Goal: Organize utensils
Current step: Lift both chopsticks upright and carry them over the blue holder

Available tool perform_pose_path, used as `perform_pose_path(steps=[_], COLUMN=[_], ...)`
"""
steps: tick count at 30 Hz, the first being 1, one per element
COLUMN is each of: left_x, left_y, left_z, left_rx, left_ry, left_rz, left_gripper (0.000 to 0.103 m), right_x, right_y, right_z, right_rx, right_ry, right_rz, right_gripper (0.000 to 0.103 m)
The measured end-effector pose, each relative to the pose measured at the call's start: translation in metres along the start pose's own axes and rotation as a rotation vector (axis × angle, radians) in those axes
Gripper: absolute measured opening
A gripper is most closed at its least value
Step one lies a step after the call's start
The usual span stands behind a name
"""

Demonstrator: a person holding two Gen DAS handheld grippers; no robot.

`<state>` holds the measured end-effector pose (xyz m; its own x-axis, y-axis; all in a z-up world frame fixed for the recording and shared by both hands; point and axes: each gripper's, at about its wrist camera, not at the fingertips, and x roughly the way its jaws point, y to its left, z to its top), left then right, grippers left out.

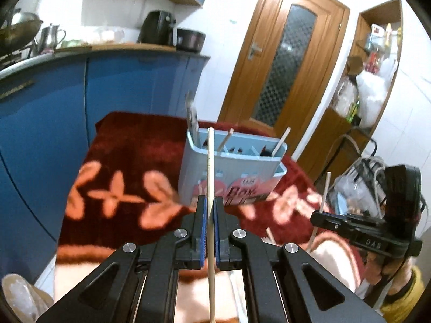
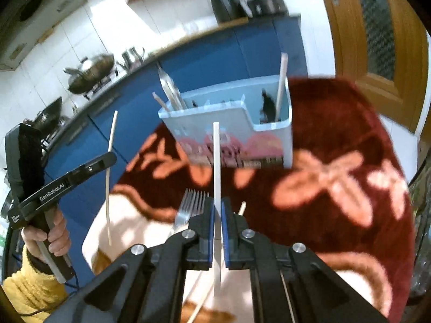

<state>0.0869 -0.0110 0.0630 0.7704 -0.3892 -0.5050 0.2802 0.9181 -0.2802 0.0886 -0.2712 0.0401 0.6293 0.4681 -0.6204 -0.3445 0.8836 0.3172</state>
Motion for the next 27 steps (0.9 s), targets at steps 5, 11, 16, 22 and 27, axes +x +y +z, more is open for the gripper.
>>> perform_pose_path(steps=[5, 11, 16, 22, 27], left_x=[-0.010, -0.009, -0.010, -0.010, -0.002], left_y=[-0.007, -0.014, -0.016, -0.016, -0.021], left_z=[0.016, 0.038, 0.059, 0.088, 0.111], left_rx=[-0.001, 0.005, 0.008, -0.012, 0.000], left_ry=[-0.094, -0.170, -0.248, -0.328, -0.377], left_rz=[-0.020, -0.021, -0.019, -0.025, -0.020], left_gripper=[0.004, 0.004, 0.004, 0.004, 0.004], right_x=[-0.015, -0.031, -0.040, -0.042, -0.038], right_y=[0.013, 0.017, 0.017, 0.013, 0.011], right_z=[0.008, 0.027, 0.038, 0.050, 0.057], right_rx=[-0.017, -0.023, -0.028, -0.008, -0.017], right_ry=[-0.151, -0.249, -0.314, -0.357, -0.366], right_rz=[0.001, -0.028, -0.053, -0.065, -0.090], right_gripper=[0.006, 0.006, 0.006, 0.006, 0.006])
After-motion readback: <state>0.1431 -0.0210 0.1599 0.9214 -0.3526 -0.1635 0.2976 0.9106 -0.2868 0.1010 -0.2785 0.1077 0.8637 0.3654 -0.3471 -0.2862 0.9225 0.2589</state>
